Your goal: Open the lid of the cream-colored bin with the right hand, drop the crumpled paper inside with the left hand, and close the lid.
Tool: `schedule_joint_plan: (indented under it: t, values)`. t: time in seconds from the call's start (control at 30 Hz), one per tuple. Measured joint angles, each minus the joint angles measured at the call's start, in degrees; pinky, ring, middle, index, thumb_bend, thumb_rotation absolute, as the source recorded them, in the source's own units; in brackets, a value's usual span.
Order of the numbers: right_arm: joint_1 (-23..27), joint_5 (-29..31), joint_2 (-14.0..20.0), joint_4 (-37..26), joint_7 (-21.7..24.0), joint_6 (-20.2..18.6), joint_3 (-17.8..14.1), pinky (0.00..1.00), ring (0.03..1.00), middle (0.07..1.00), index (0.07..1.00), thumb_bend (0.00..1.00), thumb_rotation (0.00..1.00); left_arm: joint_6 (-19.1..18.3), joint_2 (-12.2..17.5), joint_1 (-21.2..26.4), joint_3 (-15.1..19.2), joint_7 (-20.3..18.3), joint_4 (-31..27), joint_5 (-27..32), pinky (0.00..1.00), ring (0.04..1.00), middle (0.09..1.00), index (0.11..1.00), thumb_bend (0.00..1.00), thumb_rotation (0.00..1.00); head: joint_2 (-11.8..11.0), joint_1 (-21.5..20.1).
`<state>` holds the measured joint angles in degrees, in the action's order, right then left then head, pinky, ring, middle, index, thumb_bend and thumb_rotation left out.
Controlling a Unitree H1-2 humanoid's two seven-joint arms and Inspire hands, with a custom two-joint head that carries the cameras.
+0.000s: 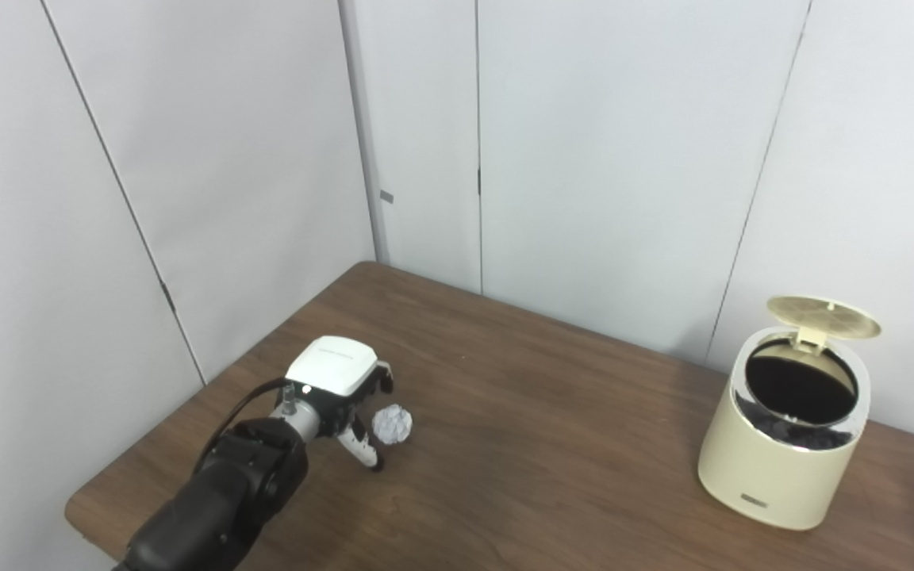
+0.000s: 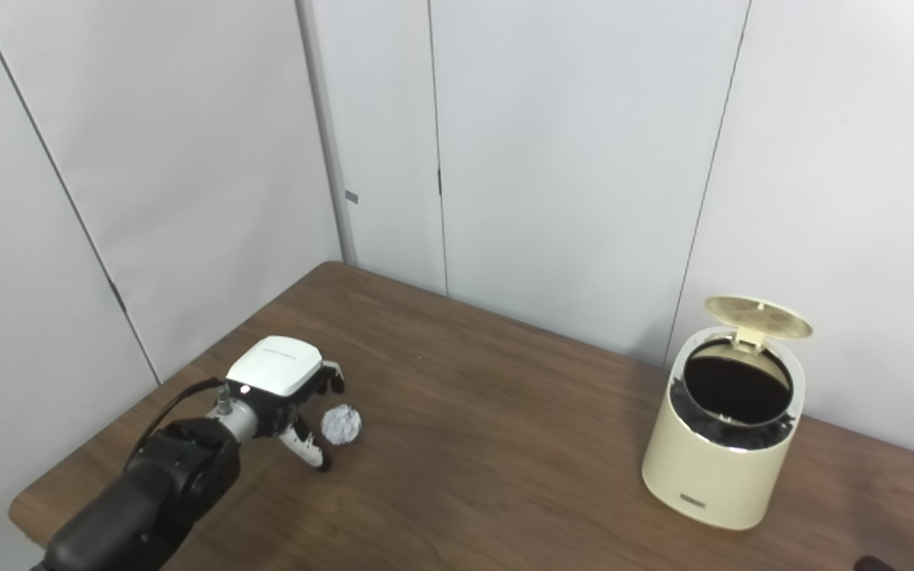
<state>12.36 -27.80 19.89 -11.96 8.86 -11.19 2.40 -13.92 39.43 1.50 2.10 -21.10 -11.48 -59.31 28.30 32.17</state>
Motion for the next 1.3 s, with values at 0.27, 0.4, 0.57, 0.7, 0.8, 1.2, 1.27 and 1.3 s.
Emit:
schedule_joint_plan:
  t: [0.27,0.4,0.57,0.7,0.8,1.2,1.27,1.3]
  values:
    - [-0.1,-0.1,0.0,-0.4,0.0,0.0,0.0,0.6,0.84,0.957,0.976,0.87,0.74,1.5,0.3,1.2,-1.7,3.1,2.3,2.1,0.59,0.59,0.596,0.616,0.79,0.13,0.4,-0.2]
    - [-0.4,0.0,0.0,-0.5,0.0,0.0,0.0,0.61,0.845,0.962,0.982,0.86,0.75,2.2,1.0,2.1,-3.1,5.5,4.8,3.0,0.38,0.375,0.348,0.494,0.54,0.07,0.5,-0.1]
    - [-0.6,-0.3,0.0,-1.3,-0.1,0.0,-0.1,0.61,0.837,0.955,0.979,0.83,0.75,3.4,1.4,2.2,-4.9,7.6,5.5,3.3,0.37,0.394,0.371,0.489,0.52,0.07,0.7,-0.2]
    - [-0.6,-0.3,0.0,-1.3,-0.1,0.0,-0.1,0.59,0.84,0.959,0.979,0.82,0.76,3.8,1.4,2.2,-6.0,9.6,6.4,3.3,0.33,0.35,0.349,0.488,0.52,0.07,0.7,-0.2]
    - [-0.6,-0.3,0.0,-1.3,-0.1,0.0,-0.2,0.59,0.831,0.953,0.974,0.82,0.77,3.7,1.4,2.2,-6.7,10.2,6.8,3.2,0.32,0.342,0.339,0.489,0.52,0.07,0.7,-0.2]
    - [-0.6,-0.5,0.0,-1.3,-0.1,0.1,-0.3,0.58,0.83,0.963,0.992,0.81,0.84,3.2,1.4,2.5,-8.2,12.1,7.3,2.7,0.31,0.335,0.304,0.487,0.53,0.06,1.1,-0.4]
    - [-0.6,-0.5,0.0,-1.3,-0.1,0.2,-0.3,0.59,0.827,0.961,0.992,0.81,0.85,3.2,1.4,2.4,-8.3,12.7,7.3,2.3,0.34,0.349,0.312,0.488,0.53,0.06,1.1,-0.5]
    - [-0.6,-0.6,0.0,-1.3,-0.1,0.2,-0.3,0.59,0.828,0.963,0.994,0.81,0.85,3.1,1.4,2.3,-8.2,13.0,7.2,2.0,0.36,0.366,0.315,0.488,0.53,0.06,1.1,-0.5]
